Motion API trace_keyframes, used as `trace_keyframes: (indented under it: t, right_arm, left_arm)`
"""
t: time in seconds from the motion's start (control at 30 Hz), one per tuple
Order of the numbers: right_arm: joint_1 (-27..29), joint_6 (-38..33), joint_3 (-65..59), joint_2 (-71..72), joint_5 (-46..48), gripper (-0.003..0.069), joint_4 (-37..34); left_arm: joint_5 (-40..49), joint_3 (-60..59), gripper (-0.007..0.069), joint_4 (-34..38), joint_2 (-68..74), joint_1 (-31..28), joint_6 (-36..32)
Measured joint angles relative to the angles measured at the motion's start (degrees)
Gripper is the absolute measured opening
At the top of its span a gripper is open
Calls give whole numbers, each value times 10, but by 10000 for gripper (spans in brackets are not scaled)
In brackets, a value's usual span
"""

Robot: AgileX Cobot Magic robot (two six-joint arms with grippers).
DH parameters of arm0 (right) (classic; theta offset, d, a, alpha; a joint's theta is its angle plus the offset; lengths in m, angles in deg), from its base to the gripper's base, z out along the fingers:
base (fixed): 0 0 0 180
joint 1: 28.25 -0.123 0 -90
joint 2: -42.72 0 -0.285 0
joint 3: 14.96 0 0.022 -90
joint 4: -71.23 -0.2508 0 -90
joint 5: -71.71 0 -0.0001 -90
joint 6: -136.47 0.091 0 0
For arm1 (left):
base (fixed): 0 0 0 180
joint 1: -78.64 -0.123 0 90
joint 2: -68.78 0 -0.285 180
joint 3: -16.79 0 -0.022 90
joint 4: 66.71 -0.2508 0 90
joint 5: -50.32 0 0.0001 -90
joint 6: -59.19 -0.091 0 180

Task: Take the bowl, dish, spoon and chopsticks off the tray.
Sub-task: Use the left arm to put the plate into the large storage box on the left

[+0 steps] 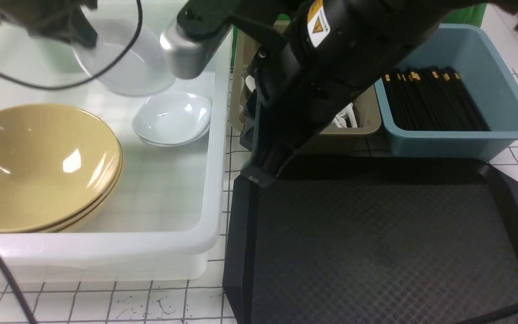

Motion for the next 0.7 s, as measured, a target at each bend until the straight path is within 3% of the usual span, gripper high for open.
trace_keyframes:
  t: [0.2,0.53,0.67,0.7]
  right_arm:
    - [0,0,2,-2,7,48,25]
    - [0,-2,2,-2,36,48,48]
    - [0,-2,2,-2,41,48,54]
    - [0,-2,2,-2,41,48,55]
  left_arm:
    - [-27,-7,2,99,89,-2,-96]
    - [-73,-7,20,103,133,3,-149]
    - [-97,-7,113,102,135,3,-163]
    - [-99,-7,165,102,136,3,-167]
